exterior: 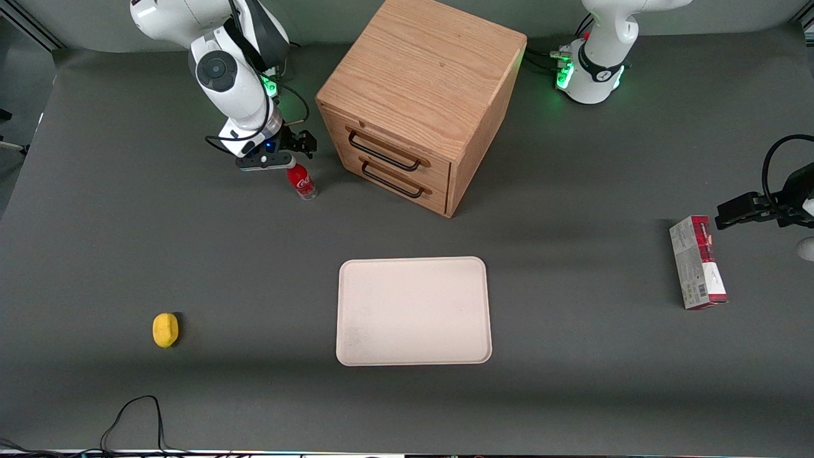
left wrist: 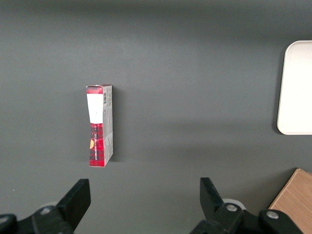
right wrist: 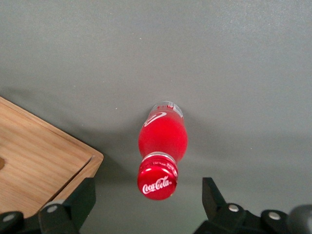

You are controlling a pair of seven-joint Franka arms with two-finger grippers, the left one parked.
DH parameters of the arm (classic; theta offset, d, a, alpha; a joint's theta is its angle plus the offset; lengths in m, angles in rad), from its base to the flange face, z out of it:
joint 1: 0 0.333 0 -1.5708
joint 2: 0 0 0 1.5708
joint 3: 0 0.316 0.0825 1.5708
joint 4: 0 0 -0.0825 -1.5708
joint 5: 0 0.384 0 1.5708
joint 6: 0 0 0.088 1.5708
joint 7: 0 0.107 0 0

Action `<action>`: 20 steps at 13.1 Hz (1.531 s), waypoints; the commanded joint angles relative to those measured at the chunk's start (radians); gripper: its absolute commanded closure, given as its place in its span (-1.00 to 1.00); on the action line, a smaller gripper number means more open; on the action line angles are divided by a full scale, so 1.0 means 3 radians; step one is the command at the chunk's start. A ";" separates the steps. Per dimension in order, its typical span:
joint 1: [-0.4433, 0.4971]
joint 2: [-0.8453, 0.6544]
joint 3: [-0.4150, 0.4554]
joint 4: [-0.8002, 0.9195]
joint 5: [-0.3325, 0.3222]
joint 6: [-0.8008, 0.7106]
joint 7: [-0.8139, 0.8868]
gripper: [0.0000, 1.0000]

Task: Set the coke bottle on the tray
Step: 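Lower the open right gripper over the bottle's neck and cap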

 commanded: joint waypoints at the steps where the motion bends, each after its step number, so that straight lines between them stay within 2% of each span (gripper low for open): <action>1: 0.0028 0.0038 -0.0020 0.0003 0.0077 0.0068 0.0010 -0.01; 2: 0.0028 0.0033 -0.0020 0.0003 0.0077 0.0068 0.0010 0.67; 3: 0.0023 0.0032 -0.0025 0.0003 0.0077 0.0068 0.0010 1.00; 13: 0.0022 0.0032 -0.0030 0.0008 0.0077 0.0068 0.0005 1.00; 14: 0.0022 0.0032 -0.0030 0.0008 0.0077 0.0068 0.0005 0.29; 15: 0.0022 0.0038 -0.0030 0.0008 0.0077 0.0068 0.0000 -0.99; 20: 0.0022 0.0033 -0.0030 0.0008 0.0077 0.0068 0.0005 -1.00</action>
